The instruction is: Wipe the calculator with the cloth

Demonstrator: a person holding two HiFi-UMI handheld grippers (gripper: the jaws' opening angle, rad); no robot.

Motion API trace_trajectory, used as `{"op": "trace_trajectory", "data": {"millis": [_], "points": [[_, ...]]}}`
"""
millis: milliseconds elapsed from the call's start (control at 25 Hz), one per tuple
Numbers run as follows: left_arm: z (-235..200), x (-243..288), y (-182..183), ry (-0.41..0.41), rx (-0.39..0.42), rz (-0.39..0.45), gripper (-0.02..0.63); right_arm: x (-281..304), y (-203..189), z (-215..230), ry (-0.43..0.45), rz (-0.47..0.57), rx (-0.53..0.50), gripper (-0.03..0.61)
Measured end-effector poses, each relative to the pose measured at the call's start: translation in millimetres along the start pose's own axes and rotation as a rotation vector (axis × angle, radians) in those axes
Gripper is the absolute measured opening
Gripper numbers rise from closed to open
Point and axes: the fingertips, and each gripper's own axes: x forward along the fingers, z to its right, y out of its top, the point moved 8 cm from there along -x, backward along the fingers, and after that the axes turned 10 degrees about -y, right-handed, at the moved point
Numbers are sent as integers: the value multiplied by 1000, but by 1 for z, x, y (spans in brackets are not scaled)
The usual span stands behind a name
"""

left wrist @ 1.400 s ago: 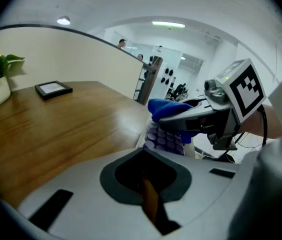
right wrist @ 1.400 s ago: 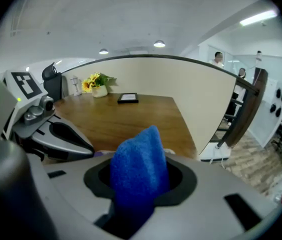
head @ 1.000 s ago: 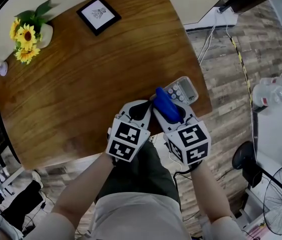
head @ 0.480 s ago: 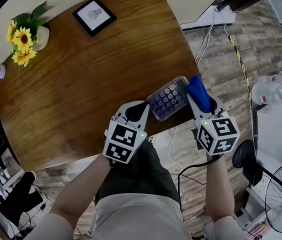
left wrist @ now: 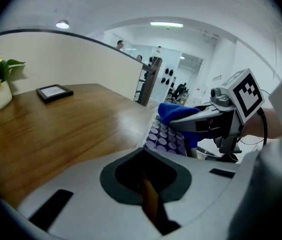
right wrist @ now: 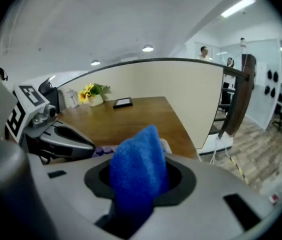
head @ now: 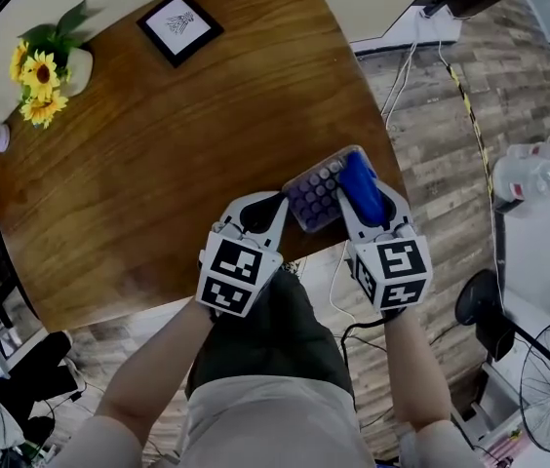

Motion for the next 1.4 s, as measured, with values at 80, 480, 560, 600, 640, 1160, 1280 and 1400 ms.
{"op": "trace_trajectory", "data": {"millis": [80,480,560,600,640,1160,1280,1400], "points": [[0,0,0,6,-2,3,2,-4,-3,-1,21,-2,9,146],[2,2,-3,21,34,-35,2,-18,-8,-26,65,46,-1,147],[2,1,-4,24,46,-35,2,-16,-7,-45,128,45,32,147],[2,1,-4,25,47,-35,2,-15,-7,-53,145,43,53,147],[2,1,-4,25,46,-34,2,-14,-7,-58,159,40,84,147],[7,-1,-2,-56,-33,5,2,-37,-7,24,-31,-13,141,150],[8,0,-2,-58,-40,13,2,-28,-16,27,-97,-22,46,156],[8,1,-1,-54,-29,-2,2,-23,-18,7,-58,-7,22,150]]}}
